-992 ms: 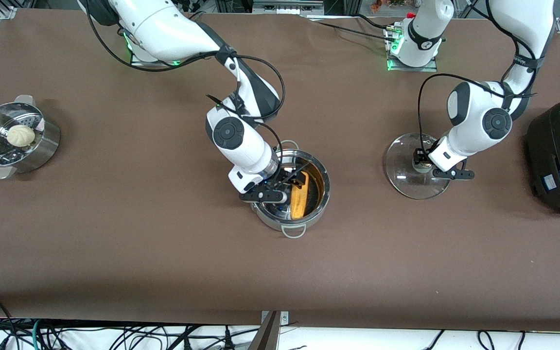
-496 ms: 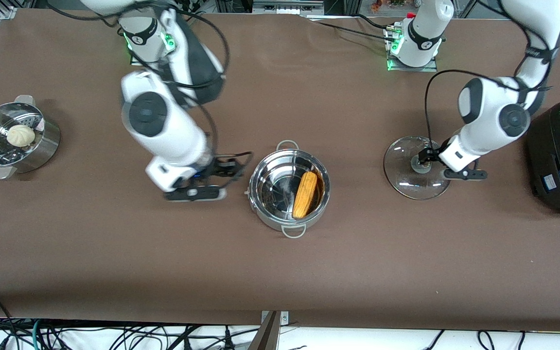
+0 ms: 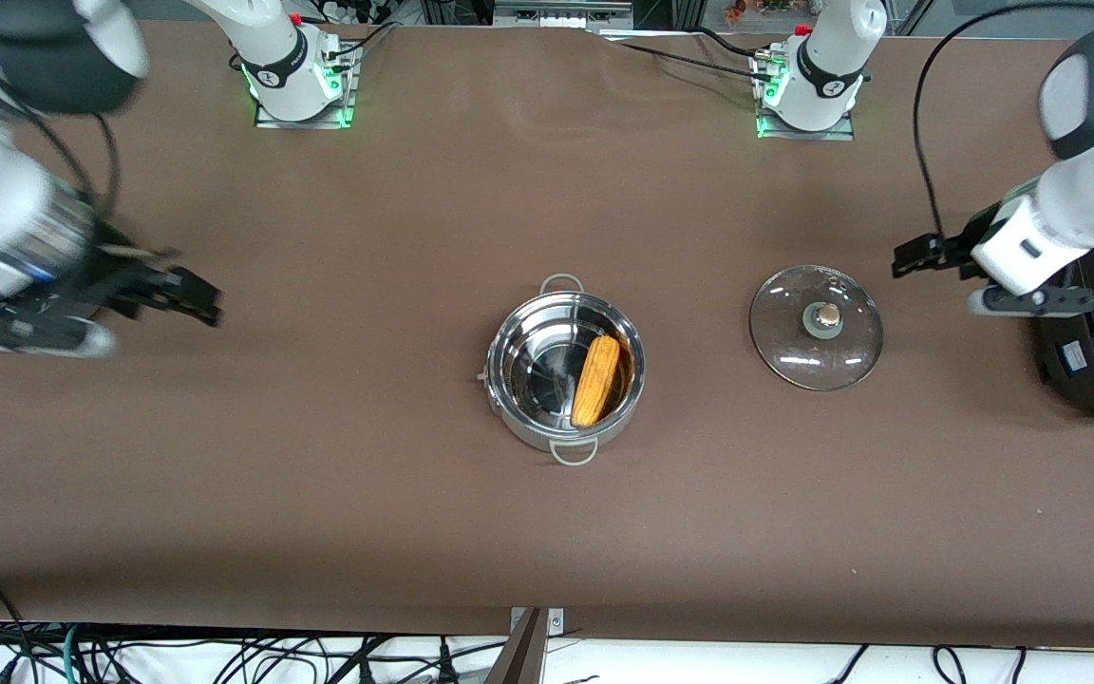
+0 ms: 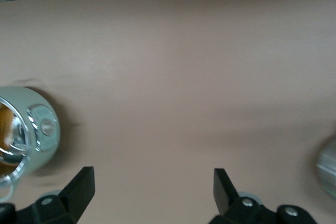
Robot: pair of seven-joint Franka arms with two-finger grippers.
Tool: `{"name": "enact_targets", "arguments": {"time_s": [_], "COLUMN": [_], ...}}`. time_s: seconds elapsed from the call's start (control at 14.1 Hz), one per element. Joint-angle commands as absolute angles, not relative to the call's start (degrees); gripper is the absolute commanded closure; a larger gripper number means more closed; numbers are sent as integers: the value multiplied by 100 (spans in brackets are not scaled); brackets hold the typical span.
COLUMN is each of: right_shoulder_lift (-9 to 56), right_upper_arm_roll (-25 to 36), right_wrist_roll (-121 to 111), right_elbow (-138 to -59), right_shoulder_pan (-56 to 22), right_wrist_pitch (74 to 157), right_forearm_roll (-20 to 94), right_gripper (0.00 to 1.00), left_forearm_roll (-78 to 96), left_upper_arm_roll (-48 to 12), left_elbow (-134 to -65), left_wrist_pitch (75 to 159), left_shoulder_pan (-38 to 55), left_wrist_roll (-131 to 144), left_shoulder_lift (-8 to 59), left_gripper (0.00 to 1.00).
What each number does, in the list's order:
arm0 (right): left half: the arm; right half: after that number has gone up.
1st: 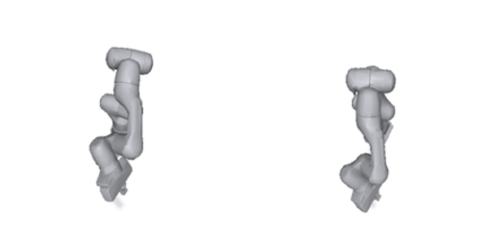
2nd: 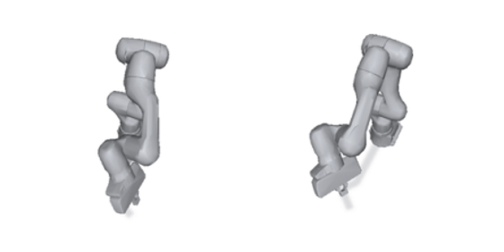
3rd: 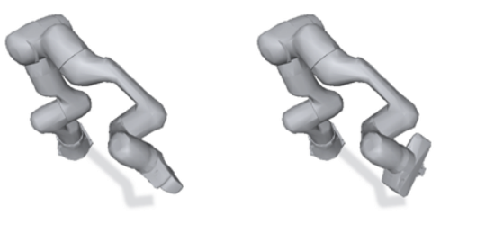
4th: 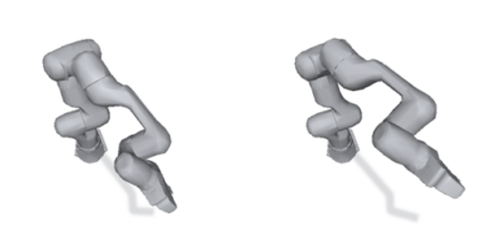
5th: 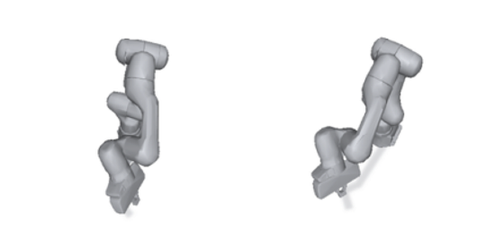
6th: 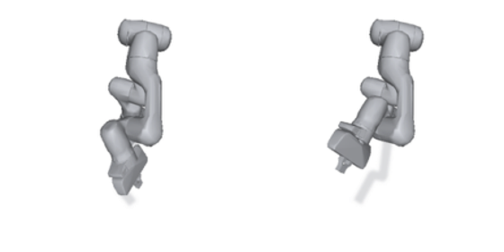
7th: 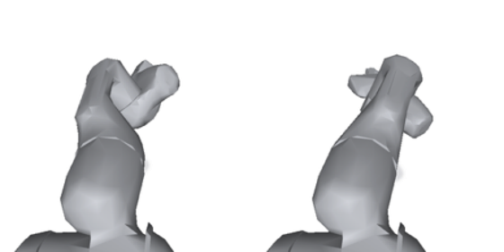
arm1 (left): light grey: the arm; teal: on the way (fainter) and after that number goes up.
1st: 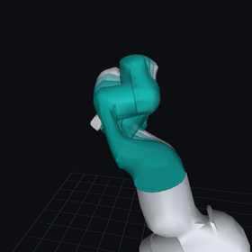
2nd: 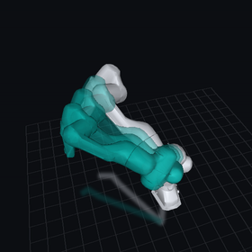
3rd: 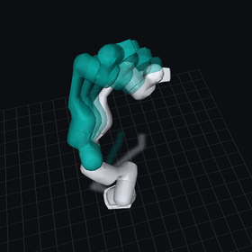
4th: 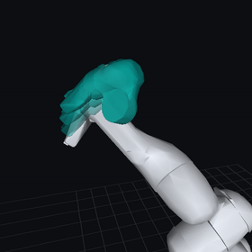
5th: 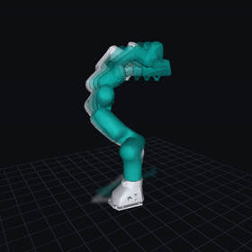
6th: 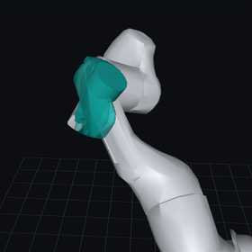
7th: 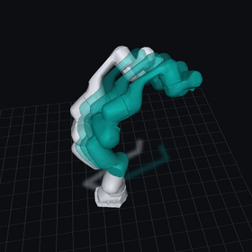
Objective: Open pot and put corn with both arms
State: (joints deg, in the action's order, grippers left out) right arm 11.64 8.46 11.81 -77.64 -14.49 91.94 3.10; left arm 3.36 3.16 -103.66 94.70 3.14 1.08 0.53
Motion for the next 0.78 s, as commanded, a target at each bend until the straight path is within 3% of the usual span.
{"name": "enact_targets", "arguments": {"time_s": [0.0, 0.14, 0.28, 0.43, 0.71], "right_shoulder_lift": [266, 106, 79, 62, 53], "right_upper_arm_roll": [492, 518, 440, -42, 9], "right_wrist_roll": [199, -254, -211, -176, -158], "right_elbow": [-9093, -9474, -9527, -9475, -9466], "right_shoulder_pan": [-941, -766, -642, -99, -105], "right_wrist_pitch": [9290, 9640, 9650, 9633, 9563], "right_forearm_roll": [-95, -185, -229, -176, -167], "right_gripper": [0, 0, 0, 0, 0], "left_forearm_roll": [211, 185, 28, -9, -17], "left_upper_arm_roll": [246, 202, 246, 203, 150], "left_elbow": [-9276, -8782, -8763, -8763, -8763], "left_wrist_pitch": [8345, 7964, 7945, 7928, 7928], "left_shoulder_pan": [272, 272, 255, 246, 237], "left_wrist_roll": [429, 763, 730, 747, 791], "left_shoulder_lift": [158, 193, 202, 202, 220], "left_gripper": [0, 0, 0, 0, 0]}}
